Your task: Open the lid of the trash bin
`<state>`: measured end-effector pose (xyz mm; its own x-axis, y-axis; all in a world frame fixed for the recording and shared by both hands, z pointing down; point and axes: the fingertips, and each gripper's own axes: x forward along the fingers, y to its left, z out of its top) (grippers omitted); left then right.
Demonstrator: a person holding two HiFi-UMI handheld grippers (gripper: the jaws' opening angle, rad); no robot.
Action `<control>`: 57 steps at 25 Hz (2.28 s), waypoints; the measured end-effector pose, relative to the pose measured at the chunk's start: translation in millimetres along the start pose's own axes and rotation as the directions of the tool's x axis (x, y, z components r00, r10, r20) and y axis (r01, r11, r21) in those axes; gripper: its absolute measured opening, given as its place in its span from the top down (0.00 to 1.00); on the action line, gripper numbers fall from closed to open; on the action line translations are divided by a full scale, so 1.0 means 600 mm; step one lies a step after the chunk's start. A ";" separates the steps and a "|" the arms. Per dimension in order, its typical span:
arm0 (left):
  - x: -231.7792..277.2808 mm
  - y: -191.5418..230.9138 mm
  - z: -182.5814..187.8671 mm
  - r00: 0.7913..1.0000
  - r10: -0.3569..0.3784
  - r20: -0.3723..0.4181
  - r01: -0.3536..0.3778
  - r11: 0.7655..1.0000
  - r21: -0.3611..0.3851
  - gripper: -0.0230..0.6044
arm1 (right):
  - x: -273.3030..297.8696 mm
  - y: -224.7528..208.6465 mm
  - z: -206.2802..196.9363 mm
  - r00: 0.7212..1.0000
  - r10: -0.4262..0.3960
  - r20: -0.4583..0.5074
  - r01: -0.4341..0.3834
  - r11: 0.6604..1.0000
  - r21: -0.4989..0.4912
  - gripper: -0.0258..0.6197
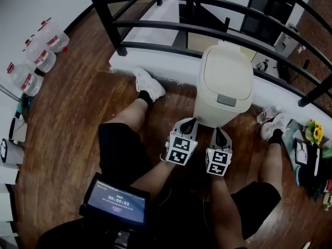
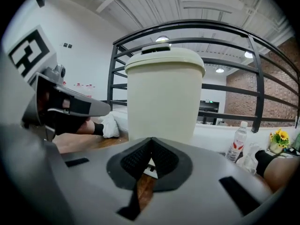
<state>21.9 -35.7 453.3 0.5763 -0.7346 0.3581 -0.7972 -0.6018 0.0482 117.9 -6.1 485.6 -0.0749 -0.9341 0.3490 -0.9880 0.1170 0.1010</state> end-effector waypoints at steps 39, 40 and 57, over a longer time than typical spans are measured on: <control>0.133 0.113 -0.062 0.982 -0.006 -0.189 0.003 1.000 -0.015 0.97 | 0.186 0.002 -0.231 0.883 0.056 -0.466 0.031 0.984 0.177 0.95; 0.135 0.111 -0.063 0.982 -0.008 -0.188 0.007 1.000 -0.006 0.97 | 0.189 -0.001 -0.233 0.885 0.051 -0.462 0.039 0.982 0.182 0.95; 0.140 0.108 -0.085 0.976 -0.035 -0.216 0.033 0.999 -0.014 0.97 | 0.225 0.006 -0.260 0.873 0.067 -0.484 0.047 0.974 0.221 0.95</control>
<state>9.4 -120.2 533.8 0.5513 -0.6282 0.5490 -0.7802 -0.6213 0.0725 125.6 -79.0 678.6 -0.0665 -0.6443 0.7619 -0.9958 -0.0048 -0.0909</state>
